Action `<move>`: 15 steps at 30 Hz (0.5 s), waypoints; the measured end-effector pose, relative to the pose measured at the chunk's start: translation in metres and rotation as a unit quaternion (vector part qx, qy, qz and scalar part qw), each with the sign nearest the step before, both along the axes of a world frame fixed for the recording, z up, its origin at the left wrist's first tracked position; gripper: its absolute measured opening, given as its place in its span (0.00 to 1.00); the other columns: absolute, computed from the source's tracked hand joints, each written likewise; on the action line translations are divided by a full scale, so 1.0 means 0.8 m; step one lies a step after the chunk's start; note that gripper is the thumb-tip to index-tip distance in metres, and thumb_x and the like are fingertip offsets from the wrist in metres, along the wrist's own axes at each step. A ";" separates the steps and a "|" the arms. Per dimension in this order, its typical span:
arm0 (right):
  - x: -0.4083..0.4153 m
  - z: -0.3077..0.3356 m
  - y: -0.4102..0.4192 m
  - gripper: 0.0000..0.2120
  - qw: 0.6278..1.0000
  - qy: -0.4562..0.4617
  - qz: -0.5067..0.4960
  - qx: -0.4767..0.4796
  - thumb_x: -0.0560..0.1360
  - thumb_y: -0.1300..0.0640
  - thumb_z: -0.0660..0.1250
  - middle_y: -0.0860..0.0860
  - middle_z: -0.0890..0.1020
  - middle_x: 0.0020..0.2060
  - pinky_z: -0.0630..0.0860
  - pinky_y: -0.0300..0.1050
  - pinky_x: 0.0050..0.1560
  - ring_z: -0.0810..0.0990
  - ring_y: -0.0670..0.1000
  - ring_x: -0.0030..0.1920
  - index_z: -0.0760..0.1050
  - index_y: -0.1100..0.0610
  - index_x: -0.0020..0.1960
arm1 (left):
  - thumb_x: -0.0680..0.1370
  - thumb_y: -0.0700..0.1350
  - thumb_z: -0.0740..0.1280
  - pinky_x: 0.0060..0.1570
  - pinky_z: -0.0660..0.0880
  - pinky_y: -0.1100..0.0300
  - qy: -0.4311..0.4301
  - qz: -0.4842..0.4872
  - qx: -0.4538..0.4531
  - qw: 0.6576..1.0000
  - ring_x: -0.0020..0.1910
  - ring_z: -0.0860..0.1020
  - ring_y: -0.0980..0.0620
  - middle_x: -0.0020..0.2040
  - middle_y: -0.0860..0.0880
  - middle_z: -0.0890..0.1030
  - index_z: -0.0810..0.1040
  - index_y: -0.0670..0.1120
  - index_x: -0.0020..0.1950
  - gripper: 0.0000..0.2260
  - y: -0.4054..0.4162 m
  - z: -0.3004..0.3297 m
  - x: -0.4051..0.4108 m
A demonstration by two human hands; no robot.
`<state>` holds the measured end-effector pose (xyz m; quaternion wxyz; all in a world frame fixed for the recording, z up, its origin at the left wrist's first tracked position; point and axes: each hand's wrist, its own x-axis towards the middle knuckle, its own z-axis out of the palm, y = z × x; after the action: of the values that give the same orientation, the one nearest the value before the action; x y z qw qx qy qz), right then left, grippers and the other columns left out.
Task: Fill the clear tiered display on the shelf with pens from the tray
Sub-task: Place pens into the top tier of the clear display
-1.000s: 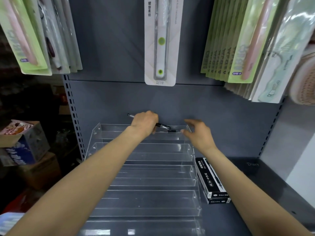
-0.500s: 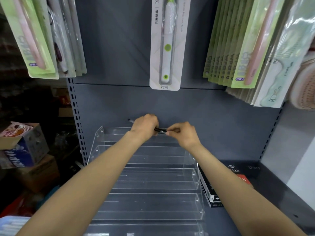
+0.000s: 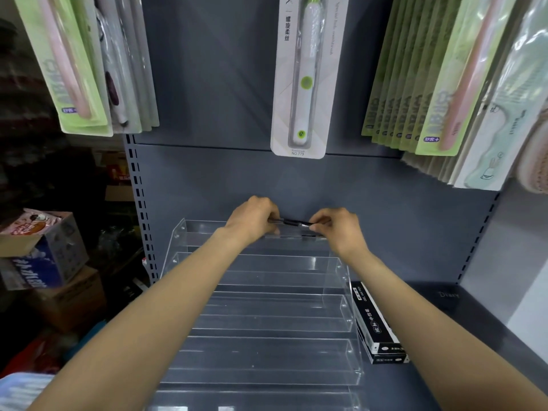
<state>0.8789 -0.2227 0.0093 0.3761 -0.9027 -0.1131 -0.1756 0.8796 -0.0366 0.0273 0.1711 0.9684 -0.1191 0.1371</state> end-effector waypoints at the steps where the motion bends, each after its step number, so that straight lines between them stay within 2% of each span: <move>1: -0.002 0.001 -0.006 0.03 1.000 0.001 -0.002 0.006 0.71 0.64 0.70 0.53 0.82 0.39 0.76 0.40 0.48 0.79 0.50 0.41 0.81 0.59 0.45 | 0.70 0.43 0.74 0.49 0.77 0.52 -0.003 -0.003 -0.022 1.000 0.49 0.79 0.45 0.48 0.46 0.81 0.80 0.46 0.47 0.08 0.006 -0.002 0.001; 3: -0.006 0.001 -0.017 0.03 1.000 0.003 -0.007 0.021 0.71 0.65 0.70 0.53 0.81 0.38 0.75 0.36 0.46 0.79 0.49 0.41 0.81 0.60 0.45 | 0.70 0.43 0.74 0.53 0.77 0.52 -0.022 -0.017 -0.062 0.998 0.51 0.80 0.49 0.50 0.48 0.82 0.80 0.47 0.51 0.10 0.018 -0.006 -0.001; 4: -0.008 0.001 -0.023 0.03 1.000 0.002 -0.009 0.027 0.72 0.65 0.70 0.53 0.82 0.38 0.74 0.31 0.43 0.78 0.48 0.40 0.81 0.60 0.45 | 0.71 0.43 0.73 0.54 0.77 0.53 -0.033 -0.028 -0.084 0.996 0.51 0.80 0.51 0.50 0.49 0.82 0.81 0.47 0.51 0.09 0.022 -0.008 -0.003; 6: -0.011 0.002 -0.030 0.03 1.000 -0.003 -0.011 0.029 0.72 0.65 0.70 0.52 0.81 0.38 0.70 0.21 0.37 0.78 0.47 0.40 0.81 0.61 0.45 | 0.73 0.42 0.71 0.55 0.75 0.58 -0.050 -0.046 -0.118 0.991 0.50 0.79 0.53 0.49 0.49 0.82 0.81 0.46 0.52 0.08 0.026 -0.011 -0.010; 7: -0.011 0.003 -0.031 0.04 1.000 -0.005 -0.011 0.028 0.72 0.65 0.70 0.53 0.82 0.39 0.69 0.19 0.36 0.78 0.47 0.40 0.82 0.61 0.45 | 0.74 0.42 0.70 0.53 0.74 0.62 -0.060 -0.051 -0.125 0.989 0.49 0.79 0.54 0.49 0.49 0.82 0.82 0.46 0.52 0.08 0.027 -0.011 -0.013; 10: -0.012 0.005 -0.029 0.05 1.000 -0.012 -0.013 0.005 0.72 0.65 0.69 0.54 0.83 0.41 0.68 0.25 0.39 0.78 0.47 0.42 0.82 0.62 0.48 | 0.75 0.41 0.69 0.49 0.68 0.68 -0.064 -0.046 -0.114 0.990 0.46 0.76 0.56 0.46 0.51 0.80 0.83 0.45 0.52 0.07 0.028 -0.012 -0.018; 13: -0.013 0.002 -0.030 0.07 0.999 -0.013 -0.030 -0.025 0.74 0.64 0.68 0.55 0.82 0.47 0.68 0.32 0.46 0.79 0.50 0.48 0.81 0.61 0.51 | 0.73 0.41 0.71 0.54 0.72 0.61 -0.030 -0.026 -0.098 0.994 0.47 0.77 0.55 0.46 0.51 0.81 0.84 0.44 0.50 0.07 0.025 -0.014 -0.015; 15: -0.013 -0.001 -0.035 0.10 0.999 -0.007 -0.047 -0.026 0.74 0.62 0.68 0.56 0.80 0.53 0.68 0.35 0.51 0.78 0.54 0.54 0.79 0.60 0.56 | 0.72 0.41 0.72 0.54 0.73 0.61 0.011 -0.013 -0.093 0.996 0.46 0.78 0.54 0.46 0.48 0.83 0.84 0.43 0.49 0.07 0.019 -0.011 -0.012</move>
<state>0.8688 -0.2503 0.0081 0.3432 -0.9153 -0.0776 -0.1961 0.8702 -0.0214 0.0185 0.2633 0.9481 -0.1164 0.1350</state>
